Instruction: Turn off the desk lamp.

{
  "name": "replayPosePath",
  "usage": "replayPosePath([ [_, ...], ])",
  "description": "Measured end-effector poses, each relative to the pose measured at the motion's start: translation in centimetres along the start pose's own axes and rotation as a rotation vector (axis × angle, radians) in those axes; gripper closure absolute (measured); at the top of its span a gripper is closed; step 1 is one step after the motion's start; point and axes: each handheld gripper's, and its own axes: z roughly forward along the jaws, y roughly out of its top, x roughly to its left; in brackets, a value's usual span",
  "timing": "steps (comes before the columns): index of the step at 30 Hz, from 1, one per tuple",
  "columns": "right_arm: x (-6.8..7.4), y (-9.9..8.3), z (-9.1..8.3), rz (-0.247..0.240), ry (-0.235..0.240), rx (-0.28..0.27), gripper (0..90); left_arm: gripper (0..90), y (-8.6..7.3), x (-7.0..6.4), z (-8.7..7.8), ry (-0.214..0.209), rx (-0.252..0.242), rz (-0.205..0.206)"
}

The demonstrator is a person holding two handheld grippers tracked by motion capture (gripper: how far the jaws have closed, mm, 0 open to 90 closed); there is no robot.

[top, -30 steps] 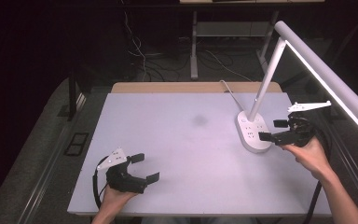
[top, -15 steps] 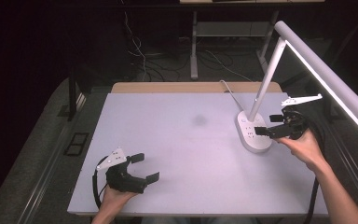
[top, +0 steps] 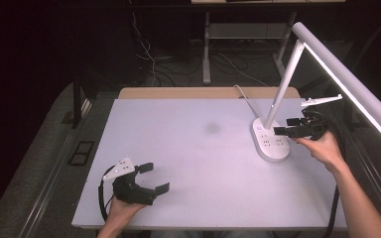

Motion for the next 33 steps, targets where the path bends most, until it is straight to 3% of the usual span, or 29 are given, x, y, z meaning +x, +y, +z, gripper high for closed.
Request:
replayPosePath([
  [5,-0.6,0.1,0.2,0.007,-0.011,0.003,24.6,0.0,0.0,0.0,0.0,0.0,-0.001,0.0],
  [8,-1.2,0.2,0.4,0.016,-0.042,0.002,36.1,0.0,0.0,0.0,0.0,0.0,0.003,-0.001],
  [17,-2.5,0.3,1.3,0.041,-0.091,0.0,53.4,0.0,0.0,0.1,0.0,-0.001,0.002,-0.005],
  [23,-3.3,0.3,2.2,0.069,-0.096,0.002,59.4,0.0,0.0,0.2,0.0,0.002,0.002,-0.007],
  [33,-4.5,0.2,3.5,0.117,-0.095,-0.004,77.2,0.0,0.0,0.2,0.0,-0.004,0.003,-0.01],
])
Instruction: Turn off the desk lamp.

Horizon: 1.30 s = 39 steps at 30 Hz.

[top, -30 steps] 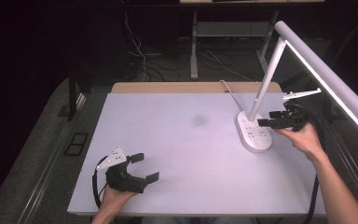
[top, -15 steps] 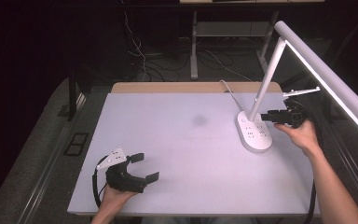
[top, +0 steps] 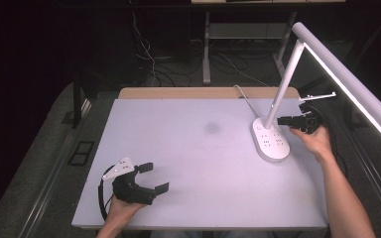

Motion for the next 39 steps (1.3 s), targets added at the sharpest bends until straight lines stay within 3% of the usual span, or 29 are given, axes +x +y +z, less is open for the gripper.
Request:
replayPosePath([
  [4,-0.5,-0.2,0.8,0.023,0.027,-0.008,89.9,0.0,0.0,0.0,0.0,0.0,0.001,0.003],
  [16,-0.6,-0.5,2.6,0.037,0.019,0.011,90.0,0.0,0.0,0.1,0.0,0.0,0.0,0.0],
  [17,-0.5,-0.6,3.0,0.032,0.013,0.035,90.0,0.0,0.0,0.1,0.0,0.0,-0.001,0.0],
  [26,-0.1,-0.6,3.2,0.008,-0.01,0.043,90.0,0.0,0.0,-0.1,0.0,-0.003,0.003,0.01],
  [31,-0.2,-0.9,3.4,0.045,0.029,0.037,90.0,0.0,0.0,-0.3,0.0,-0.005,0.004,0.01],
  [39,0.3,-0.4,3.3,0.006,-0.021,0.049,90.0,0.0,0.0,0.0,0.0,-0.002,0.001,0.0],
])
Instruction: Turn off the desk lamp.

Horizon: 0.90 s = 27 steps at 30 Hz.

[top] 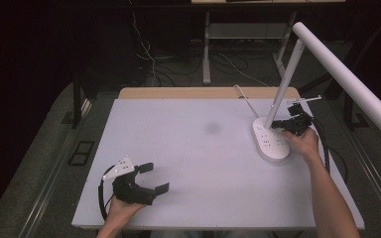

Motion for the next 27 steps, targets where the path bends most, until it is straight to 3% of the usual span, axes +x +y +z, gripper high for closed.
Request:
replayPosePath([
  [5,-0.33,0.07,-0.06,0.022,-0.015,-0.014,90.0,0.0,0.01,-0.07,0.06,-0.001,0.003,0.004],
  [8,-0.7,-0.11,-0.15,0.037,0.0,-0.019,90.0,0.0,-0.01,-0.08,0.04,-0.002,0.006,0.007],
  [13,-0.36,-0.16,-0.09,0.021,-0.026,-0.02,90.0,0.0,-0.03,-0.06,0.06,0.0,0.007,0.006],
  [27,-0.31,-0.33,-0.04,0.024,-0.032,-0.037,90.0,0.0,-0.02,0.02,0.12,0.007,0.006,0.002],
])
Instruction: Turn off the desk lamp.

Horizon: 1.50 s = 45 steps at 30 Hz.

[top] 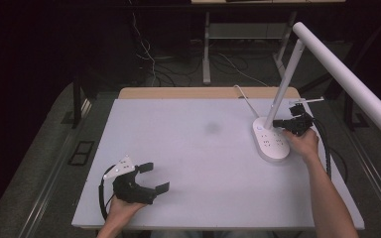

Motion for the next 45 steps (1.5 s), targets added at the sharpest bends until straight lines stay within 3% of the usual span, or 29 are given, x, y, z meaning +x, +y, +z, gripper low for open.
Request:
replayPosePath([
  [22,0.1,-0.1,0.0,0.004,-0.006,-0.004,90.0,0.0,0.0,-0.2,-0.1,-0.003,-0.001,0.004],
  [26,-0.2,-0.5,0.0,0.041,0.015,-0.023,90.0,0.0,0.0,-0.2,-0.1,-0.003,-0.001,0.006],
  [31,-0.1,-0.4,-0.1,0.03,0.004,-0.018,90.0,0.0,0.0,-0.1,-0.2,0.001,-0.007,-0.001],
  [34,-0.1,-0.4,-0.2,0.054,0.007,-0.015,90.0,0.0,0.0,-0.1,-0.2,-0.001,-0.009,-0.003],
  [37,-0.1,-0.3,-0.3,0.035,-0.015,-0.019,90.0,0.0,0.0,-0.1,-0.2,-0.001,-0.009,-0.003],
  [44,0.0,-0.2,-1.3,0.048,-0.015,-0.032,89.9,0.0,0.0,0.0,-0.3,-0.001,-0.015,-0.01],
  [45,0.0,-0.2,-1.5,0.033,-0.021,-0.039,89.9,0.0,0.0,0.0,-0.3,-0.001,-0.015,-0.01],
])
